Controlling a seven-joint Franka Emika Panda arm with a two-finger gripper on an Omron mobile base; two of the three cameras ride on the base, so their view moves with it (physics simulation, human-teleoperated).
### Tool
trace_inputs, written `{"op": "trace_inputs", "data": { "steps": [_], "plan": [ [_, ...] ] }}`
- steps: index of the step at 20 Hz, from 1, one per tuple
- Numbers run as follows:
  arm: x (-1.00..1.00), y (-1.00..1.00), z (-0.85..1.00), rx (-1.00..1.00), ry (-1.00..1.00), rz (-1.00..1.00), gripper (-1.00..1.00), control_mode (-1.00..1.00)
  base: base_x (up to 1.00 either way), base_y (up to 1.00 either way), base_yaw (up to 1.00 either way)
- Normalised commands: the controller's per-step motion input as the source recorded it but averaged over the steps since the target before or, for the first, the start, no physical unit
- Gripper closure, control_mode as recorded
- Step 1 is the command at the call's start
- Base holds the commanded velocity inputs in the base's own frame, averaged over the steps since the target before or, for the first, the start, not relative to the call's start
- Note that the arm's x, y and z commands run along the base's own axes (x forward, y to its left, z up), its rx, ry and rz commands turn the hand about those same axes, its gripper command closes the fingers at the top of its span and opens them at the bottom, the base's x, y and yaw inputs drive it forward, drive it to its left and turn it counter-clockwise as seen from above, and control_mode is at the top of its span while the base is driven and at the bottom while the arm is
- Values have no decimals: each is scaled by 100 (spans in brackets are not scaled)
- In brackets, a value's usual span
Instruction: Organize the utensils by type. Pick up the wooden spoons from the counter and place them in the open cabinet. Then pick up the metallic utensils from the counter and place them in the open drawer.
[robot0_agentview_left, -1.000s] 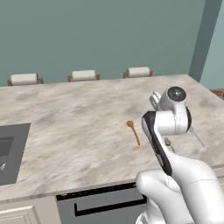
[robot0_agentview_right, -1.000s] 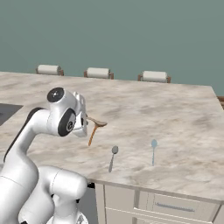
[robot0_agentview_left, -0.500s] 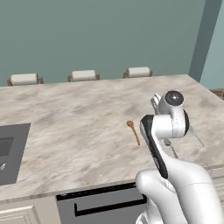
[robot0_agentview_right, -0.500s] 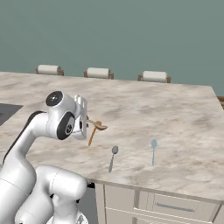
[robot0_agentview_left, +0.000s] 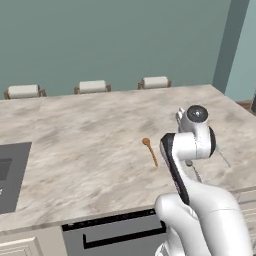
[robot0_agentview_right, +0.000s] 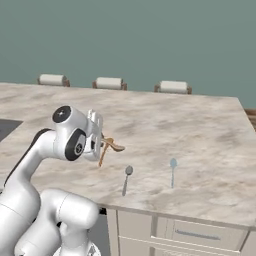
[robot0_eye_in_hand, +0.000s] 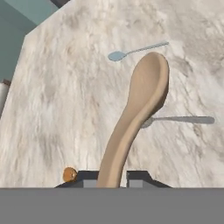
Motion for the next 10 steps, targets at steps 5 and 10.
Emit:
{"op": "trace_inputs", "data": {
  "steps": [5, 10],
  "plan": [
    [0, 0, 0, 0, 0, 0, 100, 100, -25, -35, -32],
    [0, 0, 0, 0, 0, 0, 100, 100, -25, -21, -39]
  ]
}}
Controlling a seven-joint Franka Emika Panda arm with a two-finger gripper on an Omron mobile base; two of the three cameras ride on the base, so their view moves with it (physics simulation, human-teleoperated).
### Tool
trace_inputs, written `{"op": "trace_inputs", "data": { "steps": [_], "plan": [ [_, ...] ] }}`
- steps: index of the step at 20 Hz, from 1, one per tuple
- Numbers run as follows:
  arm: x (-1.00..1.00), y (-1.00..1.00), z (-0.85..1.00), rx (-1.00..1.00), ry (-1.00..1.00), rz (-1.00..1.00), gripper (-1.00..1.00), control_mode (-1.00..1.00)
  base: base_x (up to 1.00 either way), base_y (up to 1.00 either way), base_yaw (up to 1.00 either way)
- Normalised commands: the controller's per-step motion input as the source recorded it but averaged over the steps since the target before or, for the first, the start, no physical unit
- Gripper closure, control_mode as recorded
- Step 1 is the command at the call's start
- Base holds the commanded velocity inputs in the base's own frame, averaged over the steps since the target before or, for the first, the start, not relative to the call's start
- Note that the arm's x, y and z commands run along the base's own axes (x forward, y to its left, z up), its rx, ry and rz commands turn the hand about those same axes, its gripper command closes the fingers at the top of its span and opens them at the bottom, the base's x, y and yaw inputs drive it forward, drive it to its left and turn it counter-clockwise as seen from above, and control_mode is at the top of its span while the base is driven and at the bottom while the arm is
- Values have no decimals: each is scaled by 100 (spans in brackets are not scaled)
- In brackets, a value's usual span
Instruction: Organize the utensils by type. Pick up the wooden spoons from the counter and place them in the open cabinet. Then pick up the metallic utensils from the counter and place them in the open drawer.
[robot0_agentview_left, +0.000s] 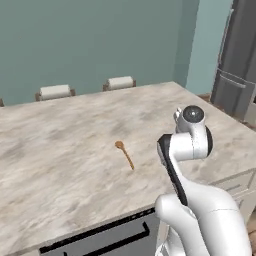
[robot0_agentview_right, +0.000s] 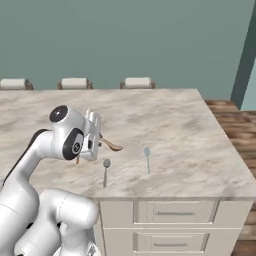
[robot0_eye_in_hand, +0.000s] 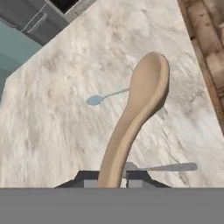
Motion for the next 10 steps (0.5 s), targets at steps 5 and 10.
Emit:
{"op": "trace_inputs", "data": {
  "steps": [5, 10],
  "plan": [
    [0, 0, 0, 0, 0, 0, 100, 100, -20, -20, -48],
    [0, 0, 0, 0, 0, 0, 100, 100, -13, -25, -53]
  ]
}}
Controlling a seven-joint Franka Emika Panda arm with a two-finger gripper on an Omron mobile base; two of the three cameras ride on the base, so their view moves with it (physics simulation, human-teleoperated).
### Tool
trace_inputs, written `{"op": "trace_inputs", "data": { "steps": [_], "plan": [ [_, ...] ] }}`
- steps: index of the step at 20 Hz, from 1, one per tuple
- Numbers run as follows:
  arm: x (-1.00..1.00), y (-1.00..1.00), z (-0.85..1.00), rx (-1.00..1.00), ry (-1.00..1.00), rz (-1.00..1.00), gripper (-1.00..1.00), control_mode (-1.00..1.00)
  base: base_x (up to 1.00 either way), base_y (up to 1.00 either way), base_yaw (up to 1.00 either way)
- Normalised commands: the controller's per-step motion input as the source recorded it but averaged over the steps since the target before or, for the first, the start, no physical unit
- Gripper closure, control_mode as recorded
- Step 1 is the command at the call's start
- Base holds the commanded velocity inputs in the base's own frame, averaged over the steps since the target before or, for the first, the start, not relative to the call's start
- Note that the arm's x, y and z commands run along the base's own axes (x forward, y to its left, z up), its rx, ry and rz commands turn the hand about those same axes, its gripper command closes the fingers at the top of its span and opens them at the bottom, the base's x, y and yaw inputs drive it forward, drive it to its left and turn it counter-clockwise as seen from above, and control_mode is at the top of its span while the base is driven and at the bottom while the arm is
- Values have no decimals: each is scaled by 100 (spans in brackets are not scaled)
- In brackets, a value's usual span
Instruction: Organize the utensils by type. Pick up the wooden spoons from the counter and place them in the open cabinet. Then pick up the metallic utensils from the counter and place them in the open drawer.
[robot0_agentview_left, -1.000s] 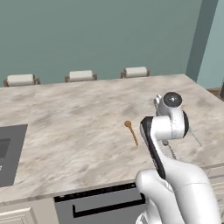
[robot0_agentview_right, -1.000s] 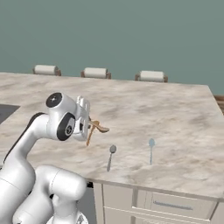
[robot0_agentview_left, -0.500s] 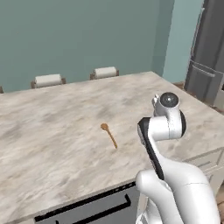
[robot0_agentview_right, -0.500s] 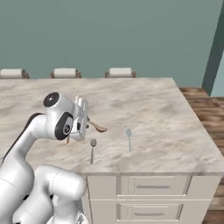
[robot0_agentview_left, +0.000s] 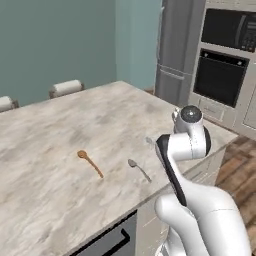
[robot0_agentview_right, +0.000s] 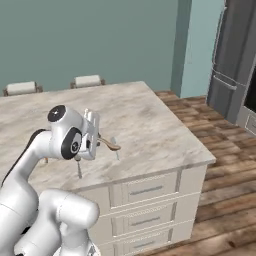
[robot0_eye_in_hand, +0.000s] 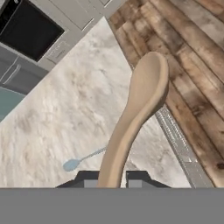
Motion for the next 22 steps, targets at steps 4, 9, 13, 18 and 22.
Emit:
{"op": "trace_inputs", "data": {
  "steps": [4, 9, 13, 18, 22],
  "plan": [
    [0, 0, 0, 0, 0, 0, 100, 100, -7, -26, -55],
    [0, 0, 0, 0, 0, 0, 100, 100, -2, -21, -56],
    [0, 0, 0, 0, 0, 0, 100, 100, 0, -24, -62],
    [0, 0, 0, 0, 0, 0, 100, 100, 0, -38, -60],
    [0, 0, 0, 0, 0, 0, 100, 100, 0, -60, -58]
  ]
}}
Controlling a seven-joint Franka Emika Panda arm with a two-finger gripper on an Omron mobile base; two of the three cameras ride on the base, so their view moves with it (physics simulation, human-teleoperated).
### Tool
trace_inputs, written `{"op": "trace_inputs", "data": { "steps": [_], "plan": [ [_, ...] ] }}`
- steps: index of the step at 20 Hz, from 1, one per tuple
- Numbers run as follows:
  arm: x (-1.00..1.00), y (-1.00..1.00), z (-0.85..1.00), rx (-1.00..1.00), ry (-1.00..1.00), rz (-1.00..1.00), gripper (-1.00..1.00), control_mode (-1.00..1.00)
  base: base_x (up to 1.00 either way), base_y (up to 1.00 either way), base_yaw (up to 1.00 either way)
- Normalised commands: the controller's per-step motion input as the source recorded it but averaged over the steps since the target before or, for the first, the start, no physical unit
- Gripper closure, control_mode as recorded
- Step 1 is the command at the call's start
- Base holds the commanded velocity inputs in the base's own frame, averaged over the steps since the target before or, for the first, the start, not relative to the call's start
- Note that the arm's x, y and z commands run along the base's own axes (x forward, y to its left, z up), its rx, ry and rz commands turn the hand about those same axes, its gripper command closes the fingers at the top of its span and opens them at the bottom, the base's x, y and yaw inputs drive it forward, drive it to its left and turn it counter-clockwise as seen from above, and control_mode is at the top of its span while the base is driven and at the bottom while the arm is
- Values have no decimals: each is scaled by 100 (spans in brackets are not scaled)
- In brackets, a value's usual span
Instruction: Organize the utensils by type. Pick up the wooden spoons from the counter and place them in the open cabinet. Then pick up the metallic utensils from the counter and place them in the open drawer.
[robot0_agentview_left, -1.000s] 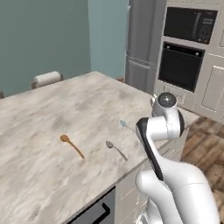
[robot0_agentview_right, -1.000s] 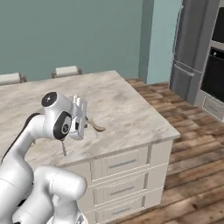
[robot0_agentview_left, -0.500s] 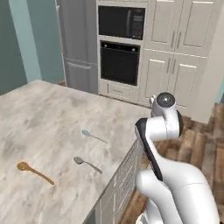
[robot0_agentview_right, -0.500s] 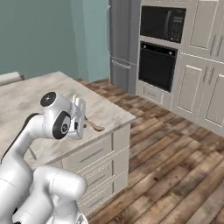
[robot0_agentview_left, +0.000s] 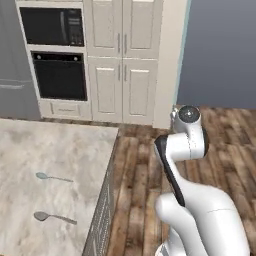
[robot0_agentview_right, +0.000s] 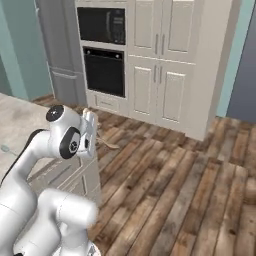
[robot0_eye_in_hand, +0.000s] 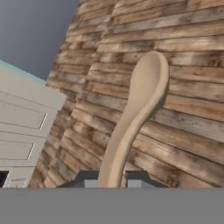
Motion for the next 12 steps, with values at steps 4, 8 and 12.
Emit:
{"op": "trace_inputs", "data": {
  "steps": [4, 8, 12],
  "plan": [
    [0, 0, 0, 0, 0, 0, 100, 100, 4, -78, -57],
    [0, 0, 0, 0, 0, 0, 100, 100, 12, -82, -56],
    [0, 0, 0, 0, 0, 0, 100, 100, 15, -72, -56]
  ]
}}
